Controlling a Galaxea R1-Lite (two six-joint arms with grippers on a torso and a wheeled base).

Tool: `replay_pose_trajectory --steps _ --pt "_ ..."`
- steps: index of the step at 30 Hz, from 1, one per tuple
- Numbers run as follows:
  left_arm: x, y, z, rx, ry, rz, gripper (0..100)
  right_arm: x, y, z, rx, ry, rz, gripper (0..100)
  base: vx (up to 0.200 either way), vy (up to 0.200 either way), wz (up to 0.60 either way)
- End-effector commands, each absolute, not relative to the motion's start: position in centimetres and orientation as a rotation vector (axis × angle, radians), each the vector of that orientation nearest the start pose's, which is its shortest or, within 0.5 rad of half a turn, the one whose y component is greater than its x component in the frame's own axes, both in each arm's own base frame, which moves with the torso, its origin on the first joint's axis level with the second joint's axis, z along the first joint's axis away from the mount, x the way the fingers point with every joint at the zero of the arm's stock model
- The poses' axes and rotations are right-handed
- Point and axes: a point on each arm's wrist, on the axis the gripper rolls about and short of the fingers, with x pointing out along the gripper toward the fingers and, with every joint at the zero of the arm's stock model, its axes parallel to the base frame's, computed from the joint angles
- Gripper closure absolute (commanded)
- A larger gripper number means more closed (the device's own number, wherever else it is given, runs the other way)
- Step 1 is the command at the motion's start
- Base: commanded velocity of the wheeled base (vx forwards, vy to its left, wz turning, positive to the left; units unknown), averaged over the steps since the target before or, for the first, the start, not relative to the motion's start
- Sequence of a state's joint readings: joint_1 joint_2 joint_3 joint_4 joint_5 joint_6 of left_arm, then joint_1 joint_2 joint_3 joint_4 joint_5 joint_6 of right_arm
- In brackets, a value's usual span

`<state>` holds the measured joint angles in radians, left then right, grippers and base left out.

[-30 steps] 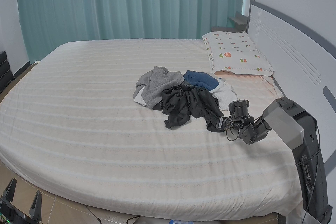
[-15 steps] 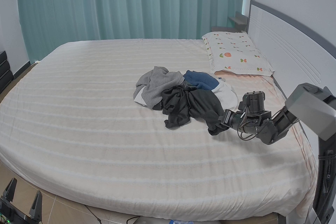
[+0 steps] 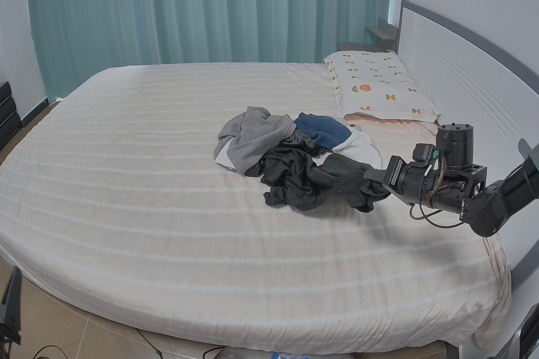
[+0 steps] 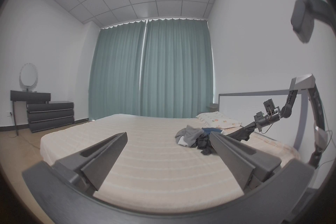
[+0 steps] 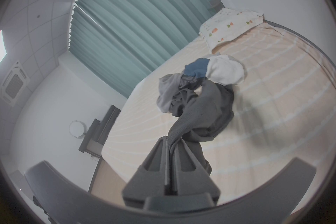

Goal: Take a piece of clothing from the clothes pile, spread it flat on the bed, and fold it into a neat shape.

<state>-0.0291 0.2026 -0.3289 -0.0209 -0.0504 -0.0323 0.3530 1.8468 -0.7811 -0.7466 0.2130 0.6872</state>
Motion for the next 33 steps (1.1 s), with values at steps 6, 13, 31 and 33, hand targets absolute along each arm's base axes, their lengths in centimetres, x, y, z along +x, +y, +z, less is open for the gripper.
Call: replay_pose_trajectory --steps 6,13,31,33 --pt "9.3 -1.6 18.5 -0.068 0.347 -0.345 0 23.2 12.3 21.4 0.665 0.311 0.583 100 0.000 0.000 0.00" --pt "14.4 -4.3 16.6 -0.076 0.469 -0.469 0 22.5 12.1 23.9 0.681 0.234 0.620 100 0.000 0.000 0.00" --pt "24.4 -16.4 7.8 -0.048 0.549 -0.487 0 19.3 12.9 24.7 0.675 0.251 0.713 100 0.000 0.000 0.00" --pt "25.1 -17.3 6.7 -0.039 0.561 -0.494 0 19.3 12.8 24.9 0.677 0.241 0.714 100 0.000 0.000 0.00"
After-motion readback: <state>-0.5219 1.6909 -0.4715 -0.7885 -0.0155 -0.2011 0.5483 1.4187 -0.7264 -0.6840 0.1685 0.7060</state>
